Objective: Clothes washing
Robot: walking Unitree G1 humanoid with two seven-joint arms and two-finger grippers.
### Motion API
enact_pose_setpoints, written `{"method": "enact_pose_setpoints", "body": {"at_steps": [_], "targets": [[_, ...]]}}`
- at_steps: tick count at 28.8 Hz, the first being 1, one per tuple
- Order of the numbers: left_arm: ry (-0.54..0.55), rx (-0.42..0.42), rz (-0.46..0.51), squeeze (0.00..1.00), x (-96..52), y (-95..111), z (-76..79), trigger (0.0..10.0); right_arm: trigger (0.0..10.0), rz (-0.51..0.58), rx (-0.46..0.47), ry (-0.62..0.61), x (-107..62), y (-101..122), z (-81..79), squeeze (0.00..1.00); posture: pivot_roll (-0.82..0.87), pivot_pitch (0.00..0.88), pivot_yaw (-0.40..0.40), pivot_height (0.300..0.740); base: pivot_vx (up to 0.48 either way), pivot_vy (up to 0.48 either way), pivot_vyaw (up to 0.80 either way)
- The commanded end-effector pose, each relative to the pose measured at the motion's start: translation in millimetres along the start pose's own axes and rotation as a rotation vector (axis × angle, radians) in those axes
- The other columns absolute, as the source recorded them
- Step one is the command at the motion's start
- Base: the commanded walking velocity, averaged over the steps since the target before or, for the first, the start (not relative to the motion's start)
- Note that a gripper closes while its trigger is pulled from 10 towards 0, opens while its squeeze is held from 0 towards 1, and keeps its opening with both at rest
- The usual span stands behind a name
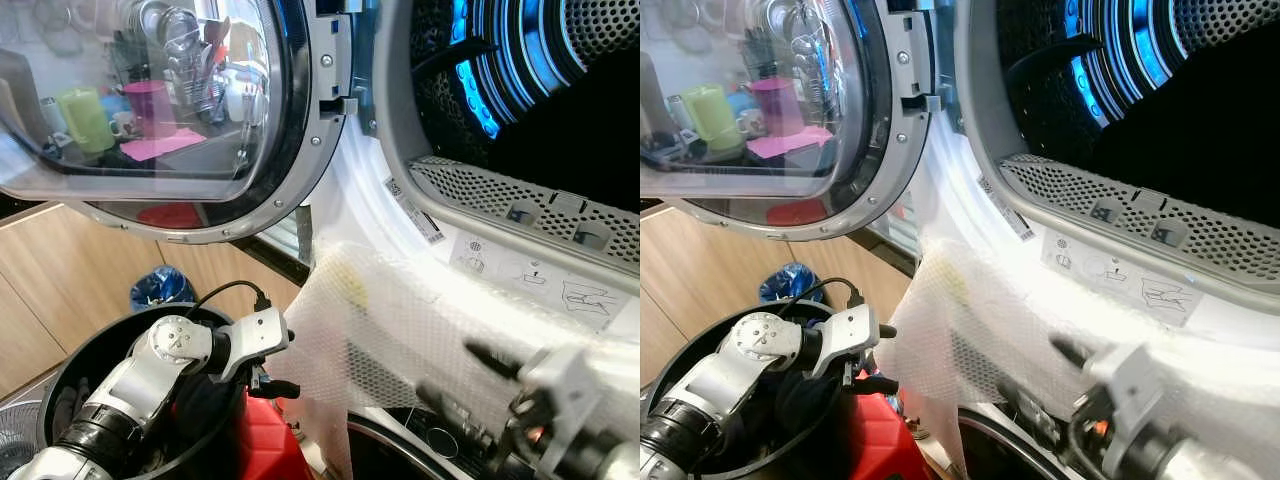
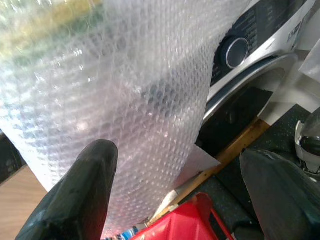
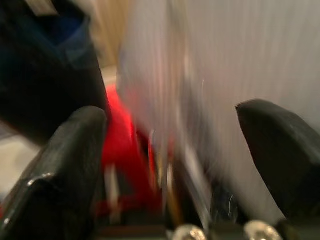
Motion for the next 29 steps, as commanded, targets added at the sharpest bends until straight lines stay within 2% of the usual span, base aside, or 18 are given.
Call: {"method": "enact_pose_setpoints", "body": {"at_steps": [1, 2, 3, 5, 6, 7, 8, 9, 11, 12, 16, 18, 19, 20, 21, 23, 26, 29], "targets": [[0.007, 0.002, -0.014, 0.00, -6.1, -1.2, -1.8, 10.0, 10.0, -0.033, 0.039, -0.007, 7.5, -21.6, -2.5, 0.00, 0.07, 0.000, 0.053, 0.740, 0.000, 0.000, 0.00], [0.008, 0.003, -0.013, 0.00, -6.6, -0.9, -2.1, 10.0, 10.0, -0.047, 0.076, -0.014, 10.2, -31.9, -3.4, 0.00, 0.07, 0.000, 0.053, 0.740, 0.000, 0.000, 0.00], [0.009, -0.009, -0.007, 0.00, -6.4, -1.4, -2.4, 10.0, 10.0, -0.087, 0.125, -0.095, 15.7, -54.6, 3.1, 0.00, 0.07, 0.000, 0.056, 0.740, 0.000, 0.000, 0.00], [0.010, -0.007, -0.014, 0.00, -5.3, -2.0, -2.7, 10.0, 10.0, -0.103, 0.205, -0.159, 20.7, -75.1, 7.7, 0.00, 0.07, 0.000, 0.060, 0.740, 0.000, 0.000, 0.00], [0.001, -0.019, -0.004, 0.00, -3.5, 0.1, -2.2, 10.0, 10.0, -0.150, 0.261, -0.213, 26.5, -98.6, 9.4, 0.00, 0.07, 0.000, 0.062, 0.740, 0.000, 0.000, 0.00], [-0.002, -0.022, 0.000, 0.00, -2.8, 1.0, -2.2, 10.0, 10.0, -0.185, 0.293, -0.238, 29.2, -111.2, 9.1, 0.00, 0.07, 0.000, 0.066, 0.740, 0.000, 0.000, 0.00], [-0.002, -0.022, 0.000, 0.00, -2.8, 1.0, -2.2, 10.0, 10.0, -0.185, 0.293, -0.238, 29.2, -111.2, 9.1, 0.00, 0.07, 0.000, 0.066, 0.740, 0.000, 0.000, 0.00], [-0.005, -0.022, -0.001, 0.00, -2.5, 2.2, -2.8, 10.0, 10.0, -0.276, 0.364, -0.303, 31.2, -137.2, 8.5, 0.00, 0.08, 0.000, 0.067, 0.740, 0.000, 0.000, 0.00], [-0.017, -0.028, -0.008, 0.00, -2.8, 2.9, -2.9, 10.0, 10.0, -0.384, 0.436, -0.382, 30.9, -163.7, 6.5, 0.00, 0.08, 0.000, 0.070, 0.740, 0.000, 0.000, 0.00], [-0.049, -0.029, -0.025, 0.00, -6.6, 2.8, -0.9, 10.0, 10.0, -0.485, 0.502, -0.475, 28.0, -190.1, 0.3, 0.00, 0.08, 0.000, 0.073, 0.740, 0.000, 0.000, 0.00], [-0.045, -0.029, -0.087, 0.00, -19.1, -1.6, -7.0, 10.0, 10.0, -0.602, 0.590, -0.595, 24.6, -218.7, -15.5, 0.00, 0.10, 0.000, 0.082, 0.740, 0.000, 0.000, 0.00], [-0.035, -0.020, -0.107, 0.00, -23.4, -3.6, -9.6, 10.0, 10.0, -0.615, 0.608, -0.617, 24.4, -222.4, -19.6, 0.00, 0.10, 0.000, 0.082, 0.740, 0.000, 0.000, 0.00], [0.001, -0.027, -0.125, 0.00, -31.5, -6.0, -16.6, 10.0, 10.0, -0.630, 0.669, -0.652, 24.5, -227.8, -28.3, 0.00, 0.11, 0.000, 0.082, 0.740, 0.000, 0.000, 0.00], [0.038, -0.045, -0.137, 0.70, -36.6, -8.4, -22.3, 10.0, 10.0, -0.654, 0.675, -0.656, 24.5, -230.9, -34.4, 0.00, 0.12, 0.000, 0.082, 0.740, 0.000, 0.000, 0.00], [0.061, -0.063, -0.148, 1.00, -40.5, -11.0, -26.0, 10.0, 10.0, -0.672, 0.672, -0.657, 24.4, -232.9, -38.5, 0.00, 0.12, 0.000, 0.082, 0.740, 0.000, 0.000, 0.00], [0.069, -0.077, -0.175, 1.00, -47.2, -17.1, -27.4, 10.0, 10.0, -0.693, 0.685, -0.671, 25.1, -236.2, -44.9, 0.00, 0.13, 0.000, 0.086, 0.740, 0.000, 0.000, 0.00], [-0.116, -0.184, -0.253, 1.00, -66.3, -30.1, -3.0, 10.0, 10.0, -0.743, 0.726, -0.722, 19.0, -245.4, -57.4, 0.00, 0.13, 0.000, 0.086, 0.740, 0.000, 0.000, 0.00], [-0.127, -0.196, -0.278, 1.00, -75.4, -32.6, -3.1, 10.0, 10.0, -0.769, 0.723, -0.732, 14.6, -249.2, -61.3, 0.00, 0.13, 0.000, 0.089, 0.740, 0.000, 0.000, 0.00]]}}
Point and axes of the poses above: a point about 5 cm out from each wrist's last joint towards the gripper, its own x axis pointing out of the wrist towards the gripper, its own y axis along the axis of the wrist's last joint, z = x × y, the point moved 2 cm from there along x, pointing out of the wrist towards the gripper, and after that the axes turned 9 degrees about -x, right-handed, at the moved point
